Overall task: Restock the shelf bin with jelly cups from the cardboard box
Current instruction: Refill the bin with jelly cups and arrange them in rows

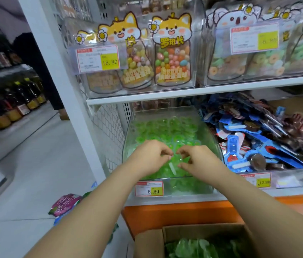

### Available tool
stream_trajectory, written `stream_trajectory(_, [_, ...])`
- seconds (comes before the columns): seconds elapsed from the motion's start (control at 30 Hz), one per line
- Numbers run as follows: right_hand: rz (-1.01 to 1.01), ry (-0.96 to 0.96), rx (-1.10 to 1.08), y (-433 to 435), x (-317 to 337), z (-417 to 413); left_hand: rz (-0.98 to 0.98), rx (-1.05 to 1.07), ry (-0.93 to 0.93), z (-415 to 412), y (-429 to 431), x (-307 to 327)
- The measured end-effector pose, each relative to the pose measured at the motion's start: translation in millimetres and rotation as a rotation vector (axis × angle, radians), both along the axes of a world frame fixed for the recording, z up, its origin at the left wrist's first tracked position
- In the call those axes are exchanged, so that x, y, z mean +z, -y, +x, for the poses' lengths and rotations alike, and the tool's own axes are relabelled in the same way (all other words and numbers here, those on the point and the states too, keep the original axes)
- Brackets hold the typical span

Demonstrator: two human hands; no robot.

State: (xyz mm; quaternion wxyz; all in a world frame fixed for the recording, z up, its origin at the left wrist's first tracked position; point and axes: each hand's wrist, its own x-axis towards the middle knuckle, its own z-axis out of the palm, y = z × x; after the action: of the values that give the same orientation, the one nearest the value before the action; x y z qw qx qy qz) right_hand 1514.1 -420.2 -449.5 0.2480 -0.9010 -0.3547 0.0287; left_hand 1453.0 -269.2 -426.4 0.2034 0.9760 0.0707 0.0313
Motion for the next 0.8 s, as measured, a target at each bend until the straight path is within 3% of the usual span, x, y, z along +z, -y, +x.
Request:
stream_trajectory(0.17, [0.098, 0.021, -0.06, 3.7, 0.6, 5.3, -0.097, -0.012, -0.011, -3.4, 10.6, 2.0])
stream_trajectory(0.27, [0.293, 0.005, -0.147, 4.8, 4.3, 8.4, -0.18, 0.069, 0.094, -6.7, 17.4, 5.3])
stream_trajectory(0.43, [0.742, -0.502, -0.168, 8.5, 16.9, -3.1, -0.191, 0.039, 0.236, -23.7, 39.3, 1.9])
stream_trajectory(0.53, [0.84, -0.624, -0.127, 11.8, 25.2, -12.4, -0.138, 0.13, 0.365, -30.7, 50.2, 3.5])
stream_trajectory(0.7, [0.764, -0.541, 0.038, 34.1, 36.5, -22.2, -0.148, 0.223, 0.466, -36.1, 58.0, 24.0])
stream_trajectory(0.8, [0.689, -0.374, 0.044, 39.4, 37.1, -14.9, -0.464, 0.212, 0.415, -24.7, 53.6, 31.1])
